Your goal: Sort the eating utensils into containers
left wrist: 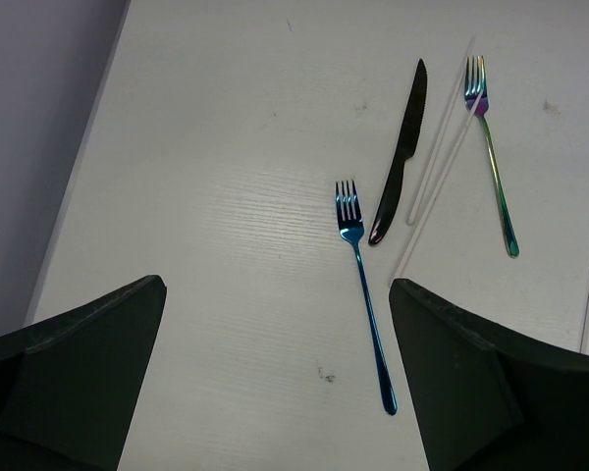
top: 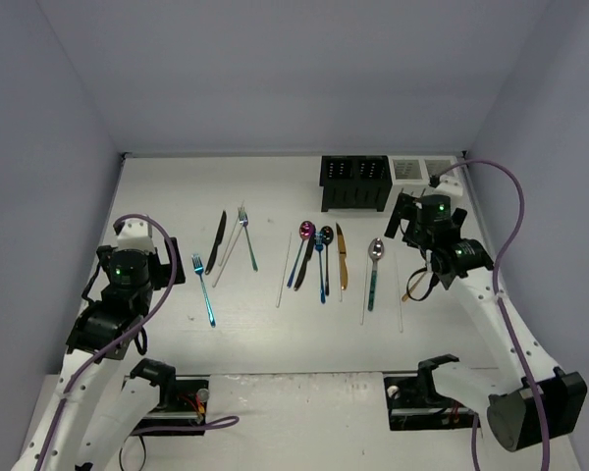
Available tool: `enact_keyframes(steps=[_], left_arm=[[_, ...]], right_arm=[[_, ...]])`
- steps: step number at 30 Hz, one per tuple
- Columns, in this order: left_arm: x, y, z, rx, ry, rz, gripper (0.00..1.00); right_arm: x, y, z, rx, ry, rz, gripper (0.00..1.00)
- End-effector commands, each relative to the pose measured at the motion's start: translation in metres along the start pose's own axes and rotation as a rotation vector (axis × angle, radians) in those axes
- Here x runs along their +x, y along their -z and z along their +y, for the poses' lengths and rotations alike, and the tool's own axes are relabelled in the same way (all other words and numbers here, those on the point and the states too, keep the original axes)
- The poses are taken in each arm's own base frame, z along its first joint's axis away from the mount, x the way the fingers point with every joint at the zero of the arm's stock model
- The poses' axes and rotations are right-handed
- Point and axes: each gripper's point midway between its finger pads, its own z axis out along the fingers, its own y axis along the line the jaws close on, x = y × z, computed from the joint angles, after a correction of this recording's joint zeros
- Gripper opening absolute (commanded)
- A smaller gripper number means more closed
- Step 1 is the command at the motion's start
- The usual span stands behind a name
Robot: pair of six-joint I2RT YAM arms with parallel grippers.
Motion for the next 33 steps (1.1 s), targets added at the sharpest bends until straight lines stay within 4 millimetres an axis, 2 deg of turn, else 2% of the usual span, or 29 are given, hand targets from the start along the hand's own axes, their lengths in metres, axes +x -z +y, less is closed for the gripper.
enact_keyframes(steps=[1,7,14,20,33], left_arm=[[-0.011,-0.002,-0.005,0.016,0.033,-0.038,0.97],[-0.012,-0.001,-0.005,0.022,0.034,-0.043,0.97],[-0.010,-0.001,-0.006,0.026,0.033,-0.038,0.97],[-0.009,-0.001,-0.005,0.025,0.030,-0.032,0.97],[-0.007,-0.002,-0.005,0.023,0.029,-0.022,0.97]], right_arm=[[0.028,-0.018,0.005,0.039,-0.044,0.069,1.00],[0.066,-0.038,0.010,0.064,-0.025,0.185,0.87],[0.092,-0.057,0.017,0.074,-0.012,0.263,0.65],[0.114,-0.069,0.019,0.079,-0.012,0.319,0.58],[0.150,-0.086,0.031,0.045,0.016,0.423,0.50]])
